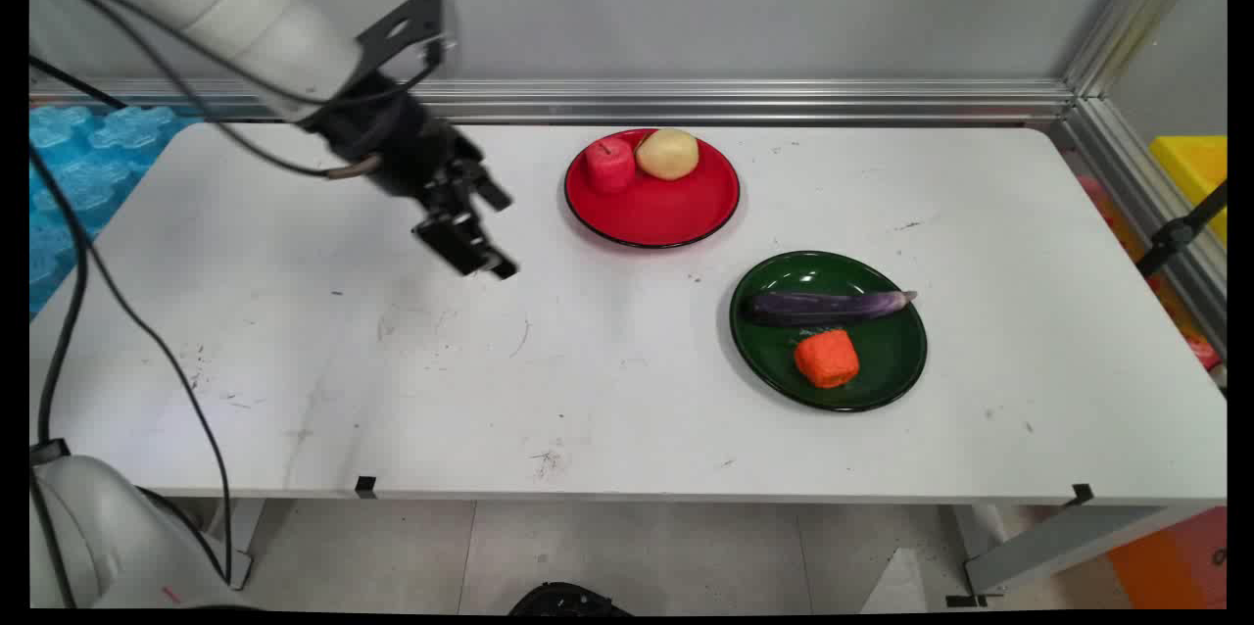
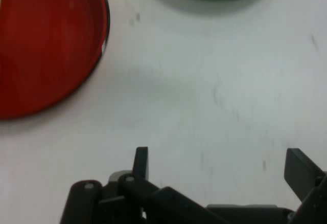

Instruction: Pick up the eggplant from the green plate

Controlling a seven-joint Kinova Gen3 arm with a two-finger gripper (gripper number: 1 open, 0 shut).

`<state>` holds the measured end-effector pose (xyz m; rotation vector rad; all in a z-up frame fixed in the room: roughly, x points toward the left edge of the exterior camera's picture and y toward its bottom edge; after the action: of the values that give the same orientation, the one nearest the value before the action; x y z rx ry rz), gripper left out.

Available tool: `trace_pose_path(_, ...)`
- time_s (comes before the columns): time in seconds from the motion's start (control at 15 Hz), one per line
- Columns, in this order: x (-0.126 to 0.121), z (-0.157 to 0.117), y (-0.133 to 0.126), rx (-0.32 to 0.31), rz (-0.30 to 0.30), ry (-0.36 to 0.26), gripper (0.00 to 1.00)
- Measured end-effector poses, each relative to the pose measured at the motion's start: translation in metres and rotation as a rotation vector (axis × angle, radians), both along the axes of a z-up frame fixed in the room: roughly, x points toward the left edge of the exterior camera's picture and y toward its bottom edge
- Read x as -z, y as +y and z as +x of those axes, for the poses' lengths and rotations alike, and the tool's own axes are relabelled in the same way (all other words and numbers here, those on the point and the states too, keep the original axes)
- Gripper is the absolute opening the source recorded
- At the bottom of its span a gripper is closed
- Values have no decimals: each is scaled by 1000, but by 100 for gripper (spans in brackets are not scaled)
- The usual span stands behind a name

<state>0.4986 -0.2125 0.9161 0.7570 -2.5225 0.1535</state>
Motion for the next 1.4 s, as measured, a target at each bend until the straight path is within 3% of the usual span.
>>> trace_pose_path(0.67,9,-87,-63,-18,-82,112,100)
trace_pose_path(1.4,67,-181,-118,74,-146,91,100)
